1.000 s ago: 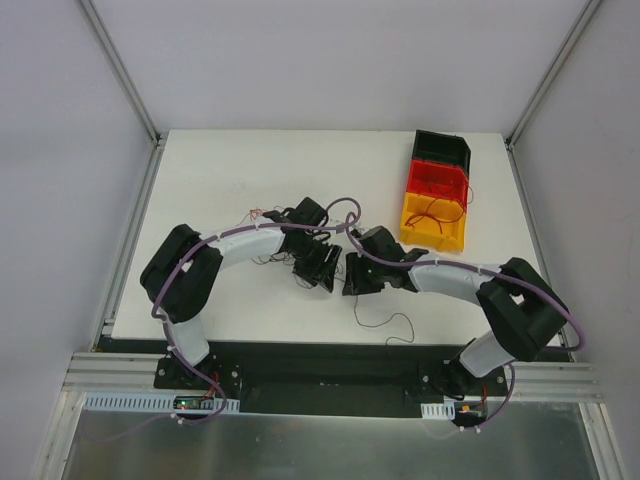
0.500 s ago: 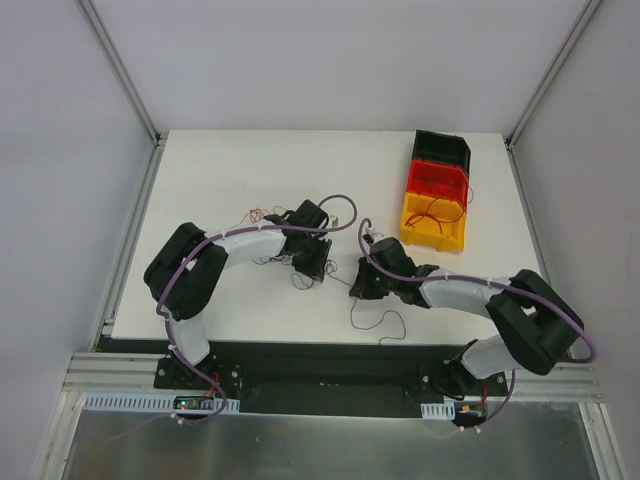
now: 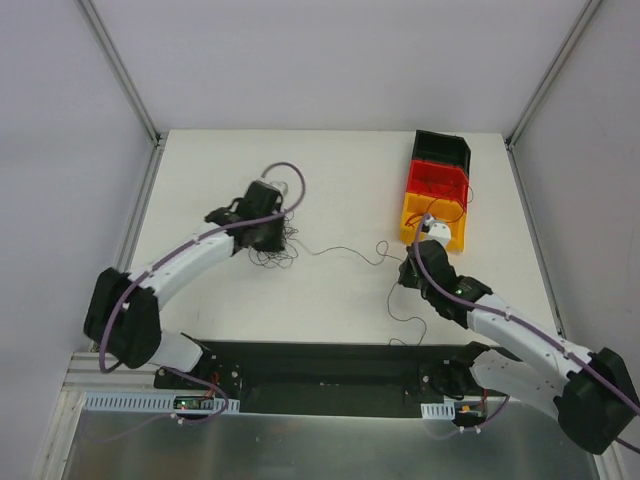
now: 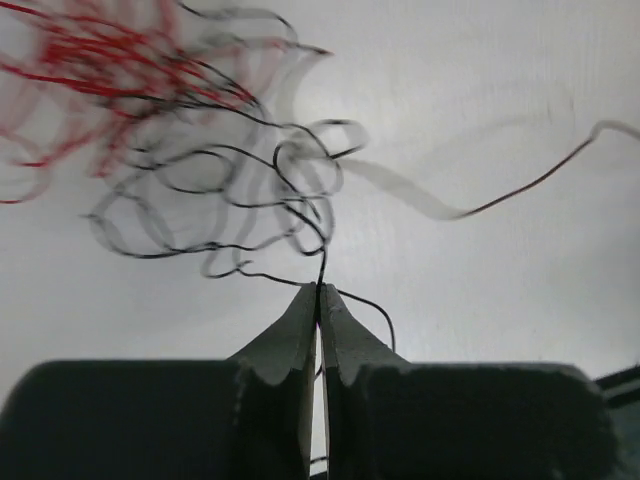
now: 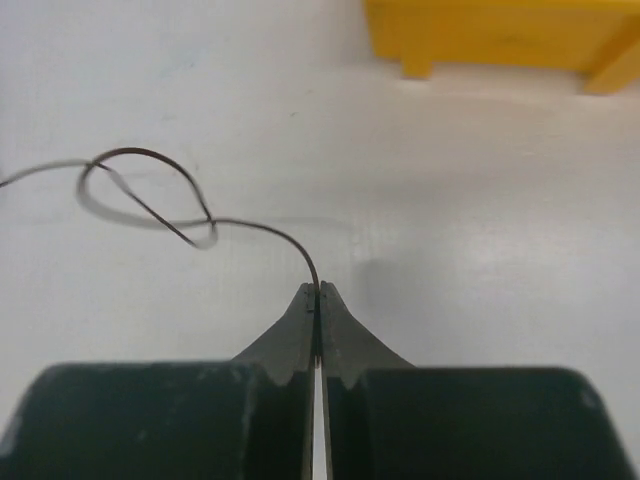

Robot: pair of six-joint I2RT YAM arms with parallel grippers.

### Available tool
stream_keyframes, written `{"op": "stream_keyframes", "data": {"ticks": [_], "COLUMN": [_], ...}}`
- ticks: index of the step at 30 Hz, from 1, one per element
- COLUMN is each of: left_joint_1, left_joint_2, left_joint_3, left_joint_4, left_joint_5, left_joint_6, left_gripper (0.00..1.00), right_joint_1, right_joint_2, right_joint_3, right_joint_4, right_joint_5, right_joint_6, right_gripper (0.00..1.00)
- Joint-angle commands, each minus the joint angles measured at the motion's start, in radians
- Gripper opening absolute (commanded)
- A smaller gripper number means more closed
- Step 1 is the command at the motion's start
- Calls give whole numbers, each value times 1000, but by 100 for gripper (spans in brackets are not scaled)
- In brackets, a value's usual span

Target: Untangle the cables

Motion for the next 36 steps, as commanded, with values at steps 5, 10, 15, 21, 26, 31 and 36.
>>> {"op": "stream_keyframes", "data": {"ticks": [5, 10, 15, 21, 26, 31, 36], "left_joint_1": [317, 325, 302, 287, 301, 315, 377], "left_joint_2": [-257, -196, -98, -98, -96, 9, 132], "left_joint_3": [111, 197, 254, 203, 153, 130, 151], "left_joint_4": [-123, -136, -72, -30, -31, -41, -76], "left_joint_5": [39, 145, 550, 533, 455, 431, 555], "left_joint_6": [13, 3, -2, -10, -7, 45, 35], "left_gripper": [0, 0, 0, 1, 12, 25, 37], "right_joint_1": [-57, -62, -62, -62, -62, -63, -62], "right_joint_2": [-198, -221, -189, -160, -132, -82, -3], "right_joint_3": [94, 235, 369, 507, 691, 925, 1131], "right_joint_4": [-145, -172, -217, -241, -289, -323, -333], "right_joint_5": [137, 59, -91, -207, -233, -268, -320], "right_joint_6": [-152, -214, -228, -239, -290, -330, -342], "right_gripper": [0, 0, 0, 0, 0, 0, 0]}}
